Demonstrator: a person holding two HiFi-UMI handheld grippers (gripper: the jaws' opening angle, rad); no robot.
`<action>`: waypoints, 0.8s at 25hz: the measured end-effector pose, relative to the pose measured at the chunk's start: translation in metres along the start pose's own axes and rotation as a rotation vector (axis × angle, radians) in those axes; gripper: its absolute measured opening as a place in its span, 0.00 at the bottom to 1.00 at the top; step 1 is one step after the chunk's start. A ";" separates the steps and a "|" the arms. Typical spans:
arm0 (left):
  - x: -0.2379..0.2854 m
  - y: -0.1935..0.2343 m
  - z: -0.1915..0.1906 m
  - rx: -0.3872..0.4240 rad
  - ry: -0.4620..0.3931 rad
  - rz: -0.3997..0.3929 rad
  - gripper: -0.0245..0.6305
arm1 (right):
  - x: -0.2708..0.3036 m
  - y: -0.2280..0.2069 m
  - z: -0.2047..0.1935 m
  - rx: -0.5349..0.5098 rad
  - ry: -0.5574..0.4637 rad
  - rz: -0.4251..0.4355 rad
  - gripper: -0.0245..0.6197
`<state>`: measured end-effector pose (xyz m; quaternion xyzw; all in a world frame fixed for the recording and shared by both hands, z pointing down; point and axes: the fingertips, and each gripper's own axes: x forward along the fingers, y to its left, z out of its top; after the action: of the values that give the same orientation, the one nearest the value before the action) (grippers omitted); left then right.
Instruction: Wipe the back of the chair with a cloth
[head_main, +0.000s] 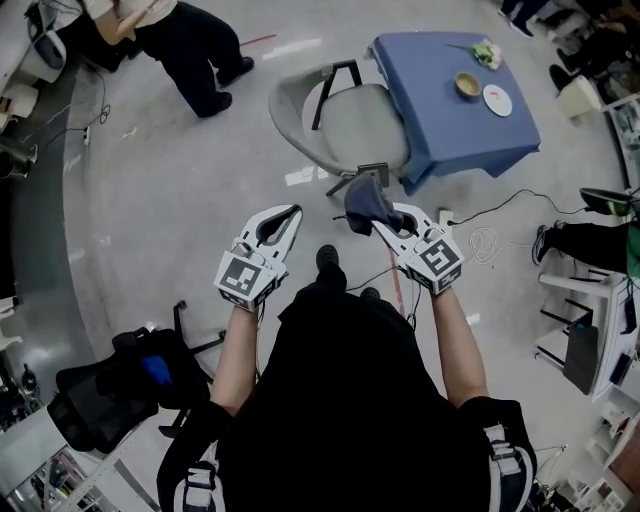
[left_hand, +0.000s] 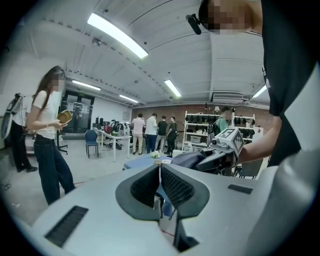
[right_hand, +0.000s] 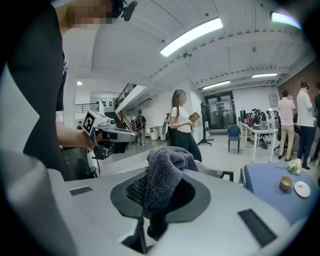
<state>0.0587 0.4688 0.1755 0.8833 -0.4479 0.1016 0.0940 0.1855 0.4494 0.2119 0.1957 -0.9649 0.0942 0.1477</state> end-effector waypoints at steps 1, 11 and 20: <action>0.001 0.006 0.000 0.001 -0.003 -0.005 0.08 | 0.005 -0.001 0.001 0.001 0.004 -0.004 0.15; -0.004 0.066 -0.004 0.001 -0.003 -0.046 0.08 | 0.063 -0.005 0.019 -0.009 0.016 -0.042 0.15; -0.013 0.095 -0.011 -0.007 0.013 -0.040 0.08 | 0.098 -0.001 0.020 0.001 0.040 -0.025 0.15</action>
<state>-0.0264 0.4260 0.1894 0.8910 -0.4300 0.1038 0.1021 0.0948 0.4098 0.2249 0.2059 -0.9591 0.0967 0.1683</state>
